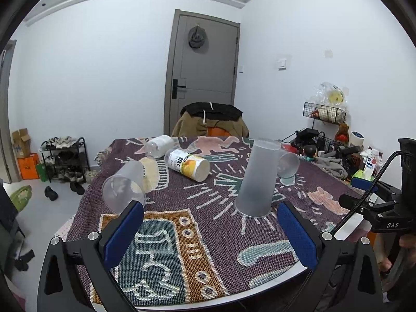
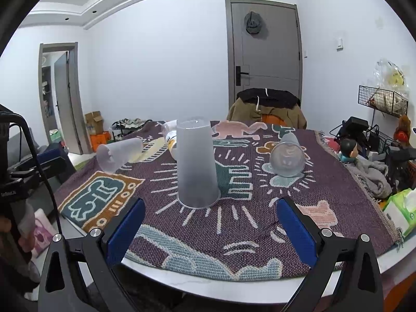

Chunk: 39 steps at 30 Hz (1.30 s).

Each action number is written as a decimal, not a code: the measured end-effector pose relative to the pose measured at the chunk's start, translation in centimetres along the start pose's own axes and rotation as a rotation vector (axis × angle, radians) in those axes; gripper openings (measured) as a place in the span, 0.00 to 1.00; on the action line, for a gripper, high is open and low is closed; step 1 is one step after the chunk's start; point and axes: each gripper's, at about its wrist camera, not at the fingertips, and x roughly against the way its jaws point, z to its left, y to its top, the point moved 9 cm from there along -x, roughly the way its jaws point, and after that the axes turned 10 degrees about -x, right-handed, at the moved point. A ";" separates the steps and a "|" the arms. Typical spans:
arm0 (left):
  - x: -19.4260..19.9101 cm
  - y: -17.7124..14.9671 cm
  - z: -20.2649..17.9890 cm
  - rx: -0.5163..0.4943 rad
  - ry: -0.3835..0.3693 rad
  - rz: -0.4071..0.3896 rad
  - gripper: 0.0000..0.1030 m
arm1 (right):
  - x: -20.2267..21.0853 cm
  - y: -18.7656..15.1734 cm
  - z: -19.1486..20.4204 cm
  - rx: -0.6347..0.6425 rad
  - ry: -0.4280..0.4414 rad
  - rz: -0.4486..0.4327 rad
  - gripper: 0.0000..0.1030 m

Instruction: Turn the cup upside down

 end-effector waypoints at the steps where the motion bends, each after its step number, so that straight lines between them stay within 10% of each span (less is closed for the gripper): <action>1: 0.0 0.0 0.0 0.000 0.002 0.000 1.00 | 0.0 0.0 0.0 -0.002 0.002 0.000 0.99; 39: -0.3 -0.5 0.2 -0.014 0.012 0.008 1.00 | -0.1 -0.1 -0.7 -0.013 -0.017 0.008 0.99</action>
